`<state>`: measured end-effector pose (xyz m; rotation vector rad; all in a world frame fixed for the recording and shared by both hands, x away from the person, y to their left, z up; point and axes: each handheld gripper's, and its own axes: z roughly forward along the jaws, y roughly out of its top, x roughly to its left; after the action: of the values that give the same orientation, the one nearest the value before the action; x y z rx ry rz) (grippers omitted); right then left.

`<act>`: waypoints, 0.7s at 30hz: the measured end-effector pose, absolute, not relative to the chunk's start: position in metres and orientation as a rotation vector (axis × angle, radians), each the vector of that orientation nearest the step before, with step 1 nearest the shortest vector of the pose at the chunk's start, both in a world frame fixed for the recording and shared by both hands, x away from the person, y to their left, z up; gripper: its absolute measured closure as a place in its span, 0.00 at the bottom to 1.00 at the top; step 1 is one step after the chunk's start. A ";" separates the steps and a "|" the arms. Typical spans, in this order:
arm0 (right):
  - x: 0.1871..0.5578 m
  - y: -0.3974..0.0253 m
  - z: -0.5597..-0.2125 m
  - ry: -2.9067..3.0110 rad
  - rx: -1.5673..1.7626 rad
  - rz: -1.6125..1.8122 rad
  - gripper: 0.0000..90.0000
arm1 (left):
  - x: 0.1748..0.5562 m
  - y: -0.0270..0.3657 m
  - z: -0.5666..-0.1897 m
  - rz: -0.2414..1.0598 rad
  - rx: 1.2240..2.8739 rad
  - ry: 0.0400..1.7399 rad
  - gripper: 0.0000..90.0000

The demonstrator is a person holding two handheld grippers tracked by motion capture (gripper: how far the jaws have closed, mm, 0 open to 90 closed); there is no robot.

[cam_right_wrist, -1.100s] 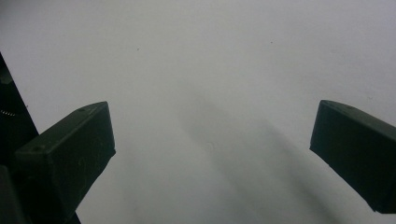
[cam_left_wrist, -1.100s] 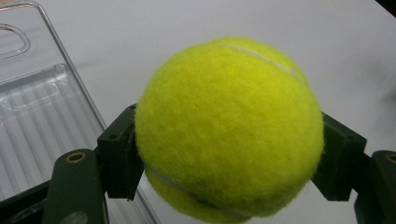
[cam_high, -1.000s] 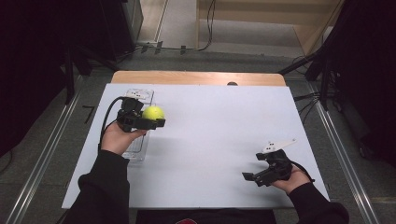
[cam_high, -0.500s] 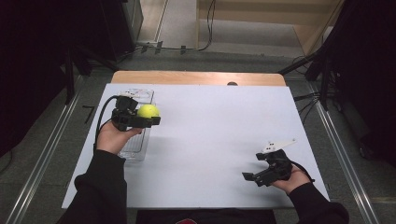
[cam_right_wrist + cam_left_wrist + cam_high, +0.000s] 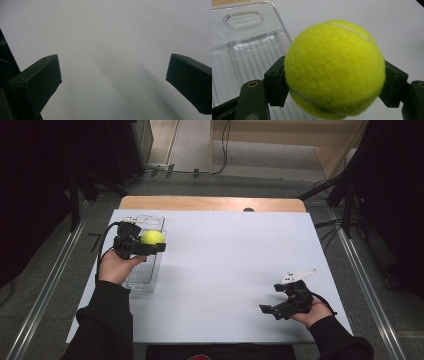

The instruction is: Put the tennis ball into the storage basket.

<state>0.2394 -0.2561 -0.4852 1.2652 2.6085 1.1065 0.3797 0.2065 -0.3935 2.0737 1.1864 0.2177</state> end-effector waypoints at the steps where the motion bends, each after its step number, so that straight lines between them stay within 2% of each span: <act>1: 0.239 -0.256 -0.485 2.608 1.266 1.107 0.00 | 0.380 0.208 -0.394 0.225 2.072 1.195 0.28; 21: 0.239 -0.256 -0.485 2.609 1.265 1.106 0.00 | 0.383 0.226 -0.397 0.284 2.048 1.275 0.28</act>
<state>0.2395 -0.2561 -0.4852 1.2649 2.6088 1.1058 0.3834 0.2256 -0.3970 2.0485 1.2750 0.2844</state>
